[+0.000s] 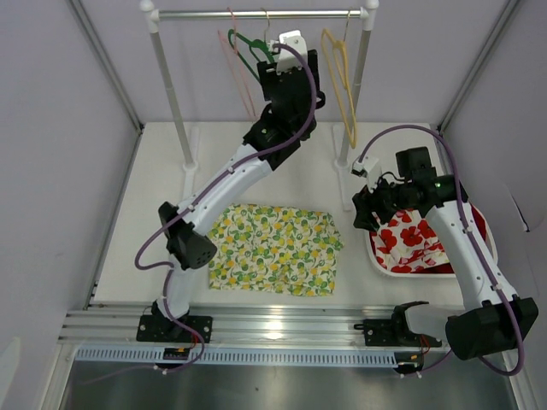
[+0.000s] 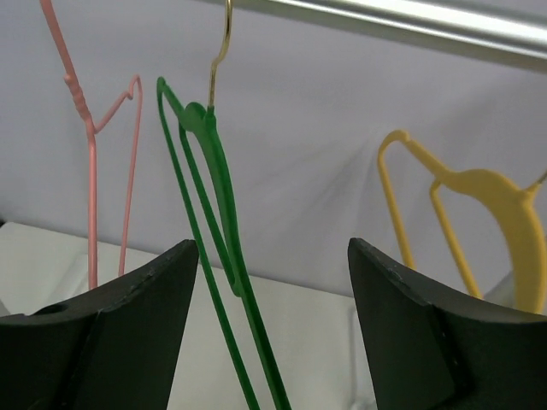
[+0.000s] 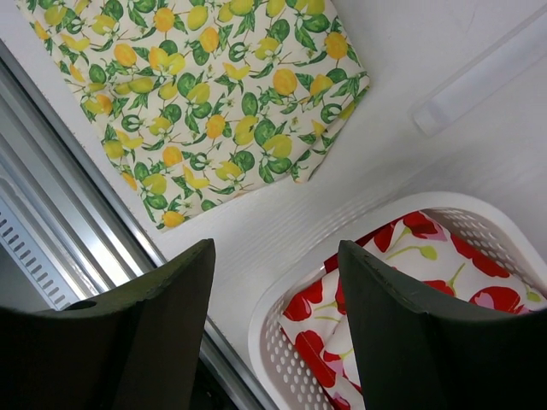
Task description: Place the skirt on the hanger
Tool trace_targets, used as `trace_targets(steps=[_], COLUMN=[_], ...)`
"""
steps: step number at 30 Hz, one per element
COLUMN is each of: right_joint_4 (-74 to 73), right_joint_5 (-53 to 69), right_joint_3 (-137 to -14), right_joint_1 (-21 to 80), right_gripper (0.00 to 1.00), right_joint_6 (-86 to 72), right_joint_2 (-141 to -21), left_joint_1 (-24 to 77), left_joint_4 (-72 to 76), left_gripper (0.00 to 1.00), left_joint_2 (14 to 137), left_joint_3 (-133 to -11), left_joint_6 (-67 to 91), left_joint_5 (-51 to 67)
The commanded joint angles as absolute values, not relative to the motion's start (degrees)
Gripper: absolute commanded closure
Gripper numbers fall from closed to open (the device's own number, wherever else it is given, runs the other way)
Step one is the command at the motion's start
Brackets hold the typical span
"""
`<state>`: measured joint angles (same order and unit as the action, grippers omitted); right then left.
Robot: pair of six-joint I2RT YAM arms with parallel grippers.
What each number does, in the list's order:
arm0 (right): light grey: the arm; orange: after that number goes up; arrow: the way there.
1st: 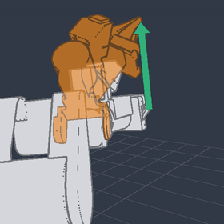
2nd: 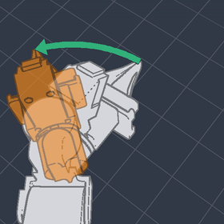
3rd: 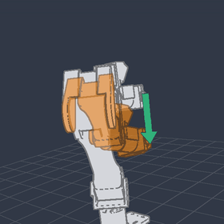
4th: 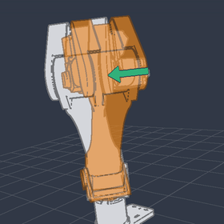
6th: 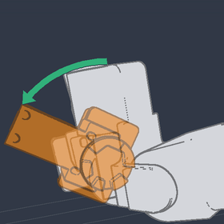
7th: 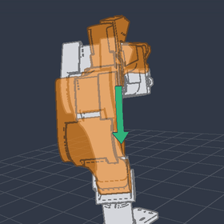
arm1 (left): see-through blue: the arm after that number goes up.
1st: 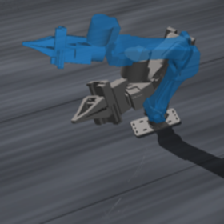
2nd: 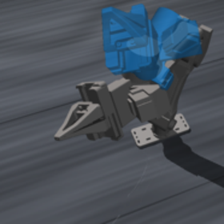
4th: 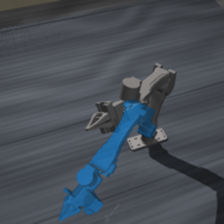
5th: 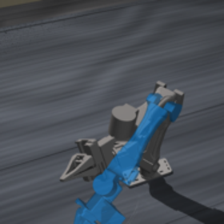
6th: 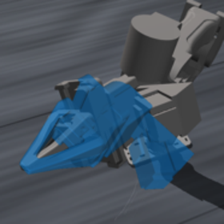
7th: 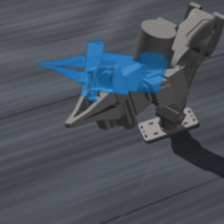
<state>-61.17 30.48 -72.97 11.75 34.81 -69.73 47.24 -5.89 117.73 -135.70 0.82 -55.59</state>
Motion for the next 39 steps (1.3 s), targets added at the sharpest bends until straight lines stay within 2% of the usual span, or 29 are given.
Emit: trace_targets(steps=[1,9,17,20,22,29,39], right_joint_4=[-62.8,-62.9,-63.0,-63.1,-63.1,-63.0,-62.3], right_joint_5=[31.2,31.9,31.8,31.7,31.7,32.0,32.7], right_joint_3=[-75.8,-74.5,-73.9,-74.2,-74.3,-74.4,-74.4], right_joint_1=[11.3,11.2,11.1,11.0,11.1,11.1,11.1], right_gripper=[0.34,0.34,0.34,0.34,0.34,0.34,0.34], right_joint_6=[36.1,36.1,36.3,36.5,36.4,36.3,35.9], right_joint_2=[-70.0,-70.0,-70.0,-70.3,-70.3,-70.6,-71.5], left_joint_1=[47.6,47.0,43.9,42.5,41.6,40.8,40.8], left_joint_4=[1.4,-1.4,-14.0,-17.6,-19.9,-20.7,-18.8], left_gripper=[0.24,0.28,0.44,0.58,0.72,0.98,1.00], left_joint_2=[121.2,121.9,120.6,119.7,119.2,117.2,113.1], left_joint_3=[-141.2,-139.4,-139.6,-139.8,-139.5,-141.0,-140.8], left_joint_6=[-6.9,-5.6,6.0,9.6,12.2,12.0,6.8], left_joint_5=[-64.3,-66.3,-60.0,-55.7,-52.6,-49.5,-44.9])
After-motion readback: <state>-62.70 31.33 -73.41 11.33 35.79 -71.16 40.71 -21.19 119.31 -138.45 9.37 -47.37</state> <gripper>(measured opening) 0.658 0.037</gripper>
